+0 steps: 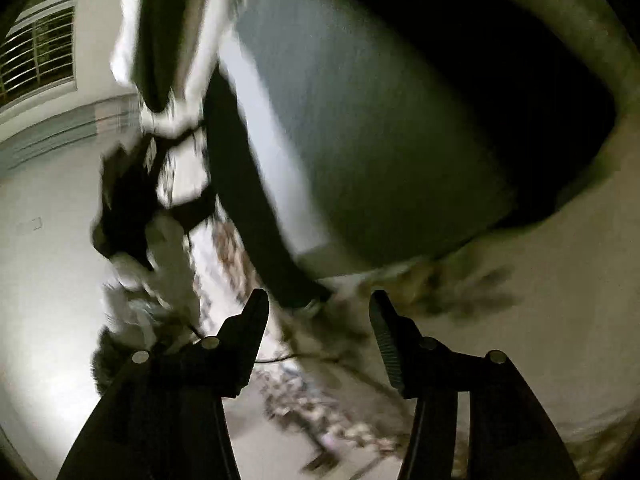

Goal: Fold small clothes

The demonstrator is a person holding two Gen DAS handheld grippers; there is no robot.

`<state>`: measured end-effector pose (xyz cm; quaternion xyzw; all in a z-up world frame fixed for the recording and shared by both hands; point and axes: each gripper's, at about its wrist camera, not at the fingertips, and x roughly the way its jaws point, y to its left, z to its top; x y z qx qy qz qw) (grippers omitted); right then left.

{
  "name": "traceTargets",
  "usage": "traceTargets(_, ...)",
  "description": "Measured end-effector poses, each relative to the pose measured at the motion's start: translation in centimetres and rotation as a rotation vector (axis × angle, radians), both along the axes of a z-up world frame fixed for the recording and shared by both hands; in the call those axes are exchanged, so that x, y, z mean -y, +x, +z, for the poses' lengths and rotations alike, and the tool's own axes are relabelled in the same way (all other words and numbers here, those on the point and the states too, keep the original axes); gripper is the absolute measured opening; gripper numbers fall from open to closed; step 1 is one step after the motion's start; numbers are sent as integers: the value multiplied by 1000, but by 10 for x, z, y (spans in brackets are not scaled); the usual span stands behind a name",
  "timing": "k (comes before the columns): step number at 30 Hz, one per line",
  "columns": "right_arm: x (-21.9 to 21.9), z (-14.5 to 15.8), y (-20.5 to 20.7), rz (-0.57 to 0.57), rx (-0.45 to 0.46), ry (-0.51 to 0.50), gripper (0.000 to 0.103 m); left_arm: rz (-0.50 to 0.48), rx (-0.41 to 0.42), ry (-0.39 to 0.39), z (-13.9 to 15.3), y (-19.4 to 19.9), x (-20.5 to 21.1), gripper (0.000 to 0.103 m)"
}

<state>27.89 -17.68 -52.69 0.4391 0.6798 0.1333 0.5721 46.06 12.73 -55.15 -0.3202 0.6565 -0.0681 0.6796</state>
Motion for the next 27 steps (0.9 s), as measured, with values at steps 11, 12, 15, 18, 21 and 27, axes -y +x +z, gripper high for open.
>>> traceTargets(11, -45, -15, -15, -12, 39, -156, 7, -125, 62, 53, -3, 27, 18, 25)
traceTargets(12, -45, -17, -18, 2, 16, -165, 3, -128, 65, 52, -3, 27, 18, 25)
traceTargets(15, -35, -24, -19, 30, -27, -192, 2, -102, 53, 24, 4, 23, 9, 29)
traceTargets(18, 1, -16, -27, 15, -24, -156, 30, -69, 90, 18, 21, 4, -5, 31)
traceTargets(21, 59, 1, -37, -99, 15, -191, 66, -46, 111, 123, 34, -25, -13, 79)
traceTargets(27, 154, -3, -40, -346, 25, -198, 66, 11, 47, 170, 15, -94, -14, 83)
